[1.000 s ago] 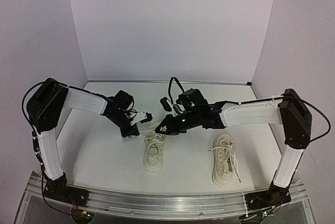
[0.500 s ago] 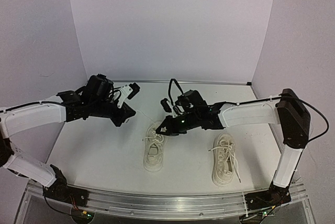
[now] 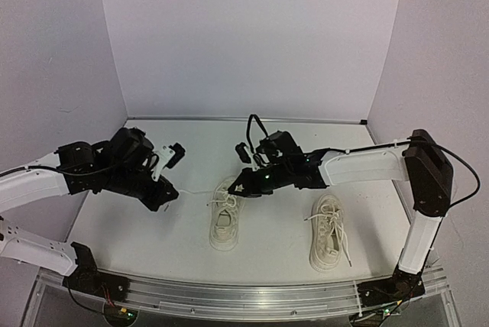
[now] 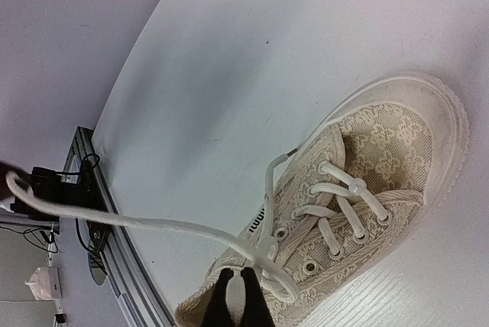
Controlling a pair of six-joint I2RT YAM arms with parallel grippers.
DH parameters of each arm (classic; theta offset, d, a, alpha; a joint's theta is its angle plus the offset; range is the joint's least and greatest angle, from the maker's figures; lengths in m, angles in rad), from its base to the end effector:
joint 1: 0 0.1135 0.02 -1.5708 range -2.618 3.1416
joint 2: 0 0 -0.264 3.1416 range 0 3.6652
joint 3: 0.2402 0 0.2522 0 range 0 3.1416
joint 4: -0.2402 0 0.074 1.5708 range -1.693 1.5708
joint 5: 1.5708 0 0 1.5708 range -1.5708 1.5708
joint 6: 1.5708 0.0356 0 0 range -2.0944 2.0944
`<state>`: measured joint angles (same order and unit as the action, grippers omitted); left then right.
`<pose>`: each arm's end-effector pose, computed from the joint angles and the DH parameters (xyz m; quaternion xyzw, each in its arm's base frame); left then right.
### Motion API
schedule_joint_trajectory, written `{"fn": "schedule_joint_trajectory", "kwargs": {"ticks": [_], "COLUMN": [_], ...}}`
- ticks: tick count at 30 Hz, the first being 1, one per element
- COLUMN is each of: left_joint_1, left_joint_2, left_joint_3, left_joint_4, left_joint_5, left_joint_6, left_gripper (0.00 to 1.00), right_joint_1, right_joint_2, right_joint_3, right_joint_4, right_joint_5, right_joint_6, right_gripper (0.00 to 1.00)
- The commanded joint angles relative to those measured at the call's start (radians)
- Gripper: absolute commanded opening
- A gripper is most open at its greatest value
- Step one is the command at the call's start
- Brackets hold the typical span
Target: Tie the shoes
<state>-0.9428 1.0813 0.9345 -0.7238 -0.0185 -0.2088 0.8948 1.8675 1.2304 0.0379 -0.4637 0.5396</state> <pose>0.1284 -0.1757 0.2862 0.3341 0.8779 -0.1795 0.2924 0.2486 0.3354 0.2088 -0.2576 0.8282 0.4518 0.2089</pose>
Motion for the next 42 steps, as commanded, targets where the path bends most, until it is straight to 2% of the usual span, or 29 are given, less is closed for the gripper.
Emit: {"fn": "schedule_joint_trajectory", "kwargs": {"ticks": [1,6,8,14,19,22,27,30,33,42], "left_joint_1": [-0.168,-0.342,-0.377,-0.386,-0.367,-0.326,-0.286,-0.286,-0.287,-0.282], "left_joint_2": [0.056,0.235,0.31,0.543,0.639,0.656,0.671,0.684,0.676,0.441], "left_joint_3": [-0.023,0.023,0.057,0.216,0.283,0.287,0.268,0.269,0.276,0.123], "left_joint_4": [0.01,0.138,0.206,0.278,0.389,0.458,0.548,0.557,0.519,0.612], "left_joint_5": [0.063,0.183,0.243,0.283,0.262,0.247,0.204,0.19,0.182,0.085], "left_joint_6": [0.006,0.146,0.208,0.436,0.562,0.598,0.651,0.675,0.667,0.578], "left_gripper": [0.0,0.0,0.0,0.0,0.0,0.05,0.21,0.31,0.36,0.56], "right_joint_1": [-0.011,-0.021,-0.026,-0.029,-0.029,-0.03,-0.03,-0.029,-0.031,-0.029], "right_joint_2": [0.017,0.025,0.027,0.021,0.0,-0.004,0.001,0.006,0.006,0.021], "right_joint_3": [0.027,0.037,0.04,0.048,0.041,0.04,0.044,0.048,0.05,0.071], "right_joint_4": [0.022,0.022,0.022,0.022,0.022,0.022,0.023,0.024,0.024,0.024], "right_joint_5": [0.014,0.001,-0.011,-0.045,-0.053,-0.061,-0.07,-0.077,-0.084,-0.112], "right_joint_6": [-0.008,-0.023,-0.034,-0.066,-0.085,-0.093,-0.099,-0.103,-0.104,-0.111], "right_gripper": [0.0,0.0,0.0,0.0,0.0,0.0,0.0,0.0,0.0,0.0]}}
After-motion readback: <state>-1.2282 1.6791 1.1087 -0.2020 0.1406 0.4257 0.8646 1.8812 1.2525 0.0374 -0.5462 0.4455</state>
